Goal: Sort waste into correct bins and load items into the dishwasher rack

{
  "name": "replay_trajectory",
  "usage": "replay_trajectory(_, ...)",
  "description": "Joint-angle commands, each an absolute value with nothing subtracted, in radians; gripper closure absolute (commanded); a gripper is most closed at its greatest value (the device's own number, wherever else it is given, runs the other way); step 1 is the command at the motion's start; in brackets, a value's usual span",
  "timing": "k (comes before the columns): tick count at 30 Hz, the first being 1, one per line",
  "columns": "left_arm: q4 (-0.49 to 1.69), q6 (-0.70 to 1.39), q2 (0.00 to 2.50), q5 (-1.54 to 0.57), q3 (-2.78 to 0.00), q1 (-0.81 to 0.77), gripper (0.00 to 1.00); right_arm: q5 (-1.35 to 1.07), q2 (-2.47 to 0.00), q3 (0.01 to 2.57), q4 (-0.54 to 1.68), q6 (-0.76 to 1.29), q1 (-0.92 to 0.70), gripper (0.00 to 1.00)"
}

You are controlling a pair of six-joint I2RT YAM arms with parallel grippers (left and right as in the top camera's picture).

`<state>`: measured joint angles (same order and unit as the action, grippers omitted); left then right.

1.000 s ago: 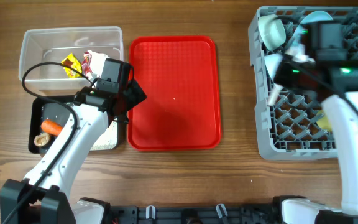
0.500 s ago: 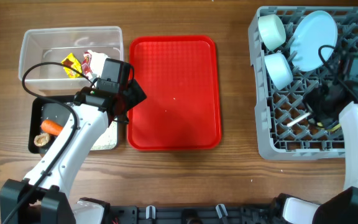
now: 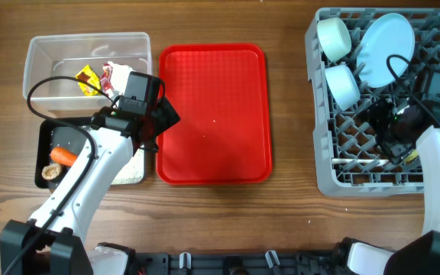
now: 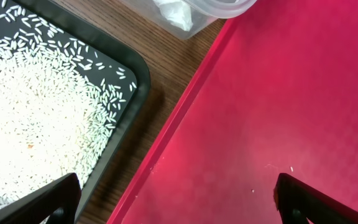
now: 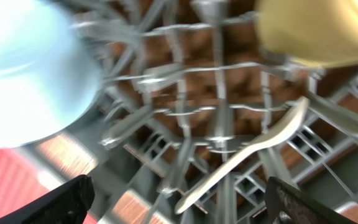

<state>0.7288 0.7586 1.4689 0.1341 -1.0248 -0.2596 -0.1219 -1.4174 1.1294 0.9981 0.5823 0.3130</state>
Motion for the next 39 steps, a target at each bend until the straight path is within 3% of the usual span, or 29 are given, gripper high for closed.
replay_trajectory(1,0.729,0.768,1.476,0.151,-1.025,-0.253,0.0,-0.272,-1.293,1.221,1.05,0.345,0.311,0.09)
replay_trajectory(7,0.729,0.767,1.476,0.151,-1.025,-0.253,0.0,-0.271,-0.946,1.247,1.229,0.249,0.312,0.0)
replay_trajectory(12,0.729,0.768,1.476,0.151,-1.025,-0.253,0.0,-0.151,-0.737,1.247,1.263,0.237,0.312,0.0)
replay_trajectory(18,0.729,0.768,1.476,0.151,-1.025,-0.253,0.0,-0.126,-0.66,1.247,1.306,0.188,0.312,0.0)
replay_trajectory(22,0.729,0.768,1.476,0.151,-1.024,-0.253,0.0,-0.2,-0.661,1.245,1.16,-0.057,0.312,0.0)
replay_trajectory(24,0.729,0.767,1.476,0.151,-1.025,-0.253,0.0,-0.242,-0.662,1.245,1.11,-0.082,0.284,0.0)
replay_trajectory(32,0.729,0.767,1.476,0.151,-1.024,-0.253,0.0,-0.248,-0.526,1.051,0.843,0.067,0.087,0.0)
replay_trajectory(39,0.729,0.768,1.476,0.151,-1.025,-0.253,0.0,-0.127,-0.221,0.579,0.521,0.217,-0.017,0.0)
